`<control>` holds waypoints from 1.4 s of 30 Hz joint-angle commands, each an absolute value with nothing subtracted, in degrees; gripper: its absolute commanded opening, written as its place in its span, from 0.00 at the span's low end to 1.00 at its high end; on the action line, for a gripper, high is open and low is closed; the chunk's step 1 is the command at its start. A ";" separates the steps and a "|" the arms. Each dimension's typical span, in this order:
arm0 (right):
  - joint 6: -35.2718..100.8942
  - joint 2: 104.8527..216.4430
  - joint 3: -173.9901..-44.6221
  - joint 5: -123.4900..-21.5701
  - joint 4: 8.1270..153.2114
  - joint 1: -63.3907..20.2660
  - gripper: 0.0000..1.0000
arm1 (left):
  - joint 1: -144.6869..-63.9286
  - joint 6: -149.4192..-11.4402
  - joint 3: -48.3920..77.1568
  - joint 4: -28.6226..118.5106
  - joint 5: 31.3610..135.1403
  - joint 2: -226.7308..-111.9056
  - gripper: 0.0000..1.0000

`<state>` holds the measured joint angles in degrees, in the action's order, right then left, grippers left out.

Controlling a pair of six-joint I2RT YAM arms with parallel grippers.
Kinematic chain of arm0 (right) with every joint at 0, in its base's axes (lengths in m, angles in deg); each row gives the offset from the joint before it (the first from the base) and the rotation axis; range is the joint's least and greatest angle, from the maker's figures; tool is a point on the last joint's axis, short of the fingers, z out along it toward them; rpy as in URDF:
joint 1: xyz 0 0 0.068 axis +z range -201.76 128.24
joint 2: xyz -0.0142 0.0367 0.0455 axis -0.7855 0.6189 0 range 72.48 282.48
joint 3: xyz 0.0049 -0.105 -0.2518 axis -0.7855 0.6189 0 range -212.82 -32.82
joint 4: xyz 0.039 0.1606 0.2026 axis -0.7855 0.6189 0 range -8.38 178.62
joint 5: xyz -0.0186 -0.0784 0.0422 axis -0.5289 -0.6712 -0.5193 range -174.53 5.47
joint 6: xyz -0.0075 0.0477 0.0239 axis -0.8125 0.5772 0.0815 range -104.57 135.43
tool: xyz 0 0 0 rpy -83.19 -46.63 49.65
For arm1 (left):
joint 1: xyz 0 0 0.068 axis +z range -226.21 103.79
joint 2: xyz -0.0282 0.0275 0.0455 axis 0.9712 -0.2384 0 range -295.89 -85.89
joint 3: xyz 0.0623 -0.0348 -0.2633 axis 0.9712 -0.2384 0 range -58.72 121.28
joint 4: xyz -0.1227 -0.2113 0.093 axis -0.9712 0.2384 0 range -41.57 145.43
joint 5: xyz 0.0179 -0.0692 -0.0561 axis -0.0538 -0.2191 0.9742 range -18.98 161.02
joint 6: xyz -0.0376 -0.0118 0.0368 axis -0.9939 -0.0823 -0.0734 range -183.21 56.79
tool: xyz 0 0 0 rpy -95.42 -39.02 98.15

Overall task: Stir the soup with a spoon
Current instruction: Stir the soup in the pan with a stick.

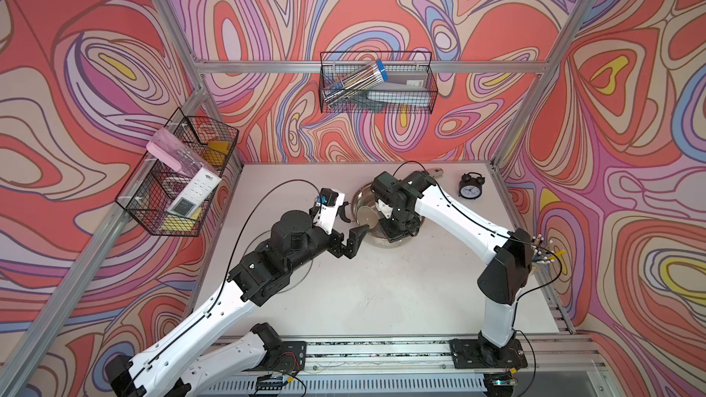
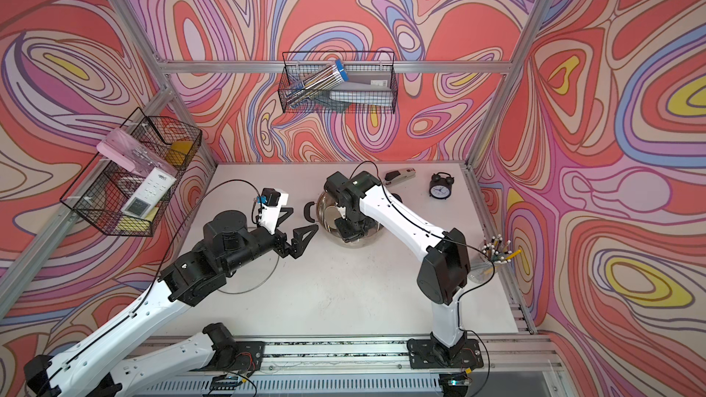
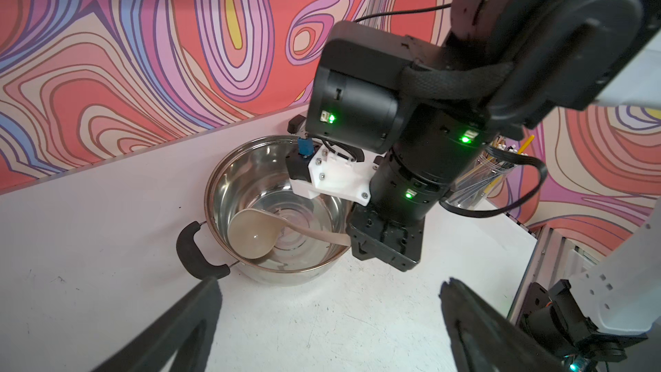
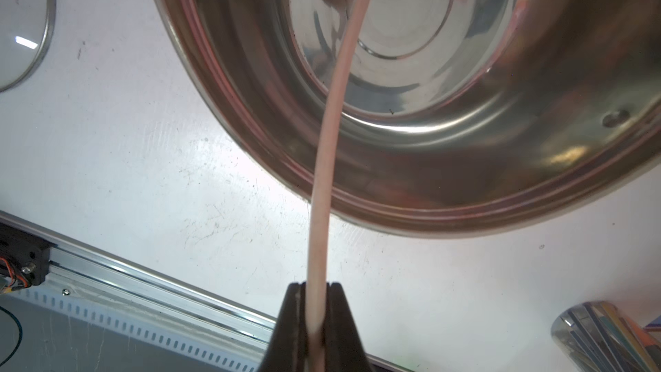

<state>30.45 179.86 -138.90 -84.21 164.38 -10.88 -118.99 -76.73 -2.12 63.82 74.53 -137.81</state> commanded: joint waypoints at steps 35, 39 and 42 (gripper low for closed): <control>29.82 186.07 -150.39 -89.80 168.50 -18.37 0.00 | -119.80 -57.37 1.26 70.16 75.80 -141.69 0.99; 30.37 187.67 -153.77 -87.12 169.07 -17.29 0.00 | -119.79 -56.97 1.63 70.31 76.00 -142.20 0.99; 30.26 187.95 -154.22 -86.83 170.38 -15.56 0.00 | -119.80 -57.06 1.57 70.02 75.94 -142.47 0.99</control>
<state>30.04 187.59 -152.76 -88.69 168.60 -17.22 -119.41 -58.35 0.15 69.35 76.39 -142.14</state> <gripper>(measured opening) 0.095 0.988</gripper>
